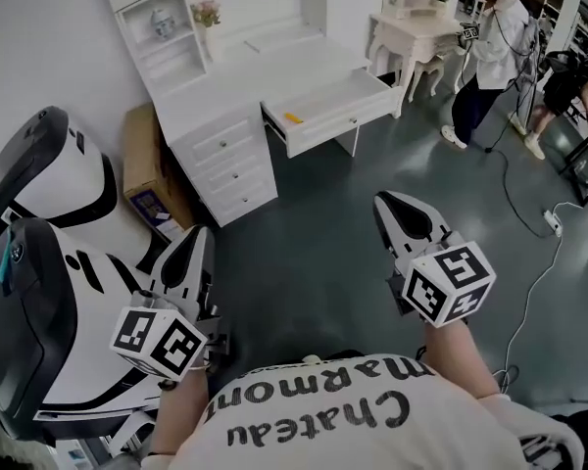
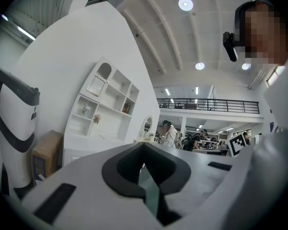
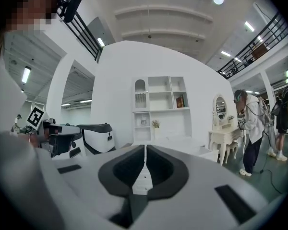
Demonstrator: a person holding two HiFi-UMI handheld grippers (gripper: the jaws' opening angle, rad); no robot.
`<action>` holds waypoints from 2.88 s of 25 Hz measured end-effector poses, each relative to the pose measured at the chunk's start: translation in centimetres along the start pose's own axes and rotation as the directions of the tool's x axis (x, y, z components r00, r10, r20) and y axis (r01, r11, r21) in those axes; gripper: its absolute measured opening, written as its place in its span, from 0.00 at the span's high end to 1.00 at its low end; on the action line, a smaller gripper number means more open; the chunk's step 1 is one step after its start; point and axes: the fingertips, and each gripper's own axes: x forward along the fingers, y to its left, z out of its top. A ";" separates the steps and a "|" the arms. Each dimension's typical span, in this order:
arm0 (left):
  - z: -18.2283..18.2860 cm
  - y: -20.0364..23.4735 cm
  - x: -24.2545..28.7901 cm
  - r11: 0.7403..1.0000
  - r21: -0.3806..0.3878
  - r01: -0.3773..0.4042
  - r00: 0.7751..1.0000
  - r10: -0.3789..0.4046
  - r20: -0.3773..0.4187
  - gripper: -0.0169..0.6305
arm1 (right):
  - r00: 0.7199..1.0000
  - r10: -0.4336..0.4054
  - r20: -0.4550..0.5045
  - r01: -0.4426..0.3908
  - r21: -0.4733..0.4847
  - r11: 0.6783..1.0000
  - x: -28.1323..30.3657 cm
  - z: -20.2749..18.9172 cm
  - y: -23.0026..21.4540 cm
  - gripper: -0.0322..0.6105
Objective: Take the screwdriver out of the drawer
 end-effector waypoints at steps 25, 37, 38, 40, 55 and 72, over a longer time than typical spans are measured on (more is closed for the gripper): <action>-3.1 1.8 20.7 0.990 -0.072 -0.124 0.992 0.125 0.014 0.94 | 0.982 0.149 -0.112 -0.146 0.036 0.989 16.1 -2.5 -15.9 0.90; -2.2 0.3 29.4 0.980 -0.051 -0.192 0.975 0.196 0.102 0.94 | 0.969 0.240 -0.056 -0.242 -0.025 0.970 21.8 1.2 -24.1 0.90; -2.3 0.2 29.8 0.980 -0.050 -0.195 0.975 0.199 0.101 0.94 | 0.968 0.244 -0.055 -0.245 -0.025 0.969 22.1 1.3 -24.5 0.90; -2.4 0.4 30.5 0.978 -0.051 -0.202 0.974 0.206 0.099 0.94 | 0.965 0.255 -0.062 -0.257 -0.023 0.966 22.9 1.2 -24.9 0.90; -5.8 6.2 35.0 0.963 -0.108 -0.247 0.969 0.248 -0.002 0.94 | 0.934 0.321 -0.157 -0.318 0.043 0.947 30.7 -3.4 -24.6 0.90; -4.9 23.0 49.8 0.977 -0.148 -0.151 0.985 0.136 -0.107 0.94 | 0.924 0.279 -0.261 -0.244 0.156 0.957 50.3 -5.3 -25.4 0.90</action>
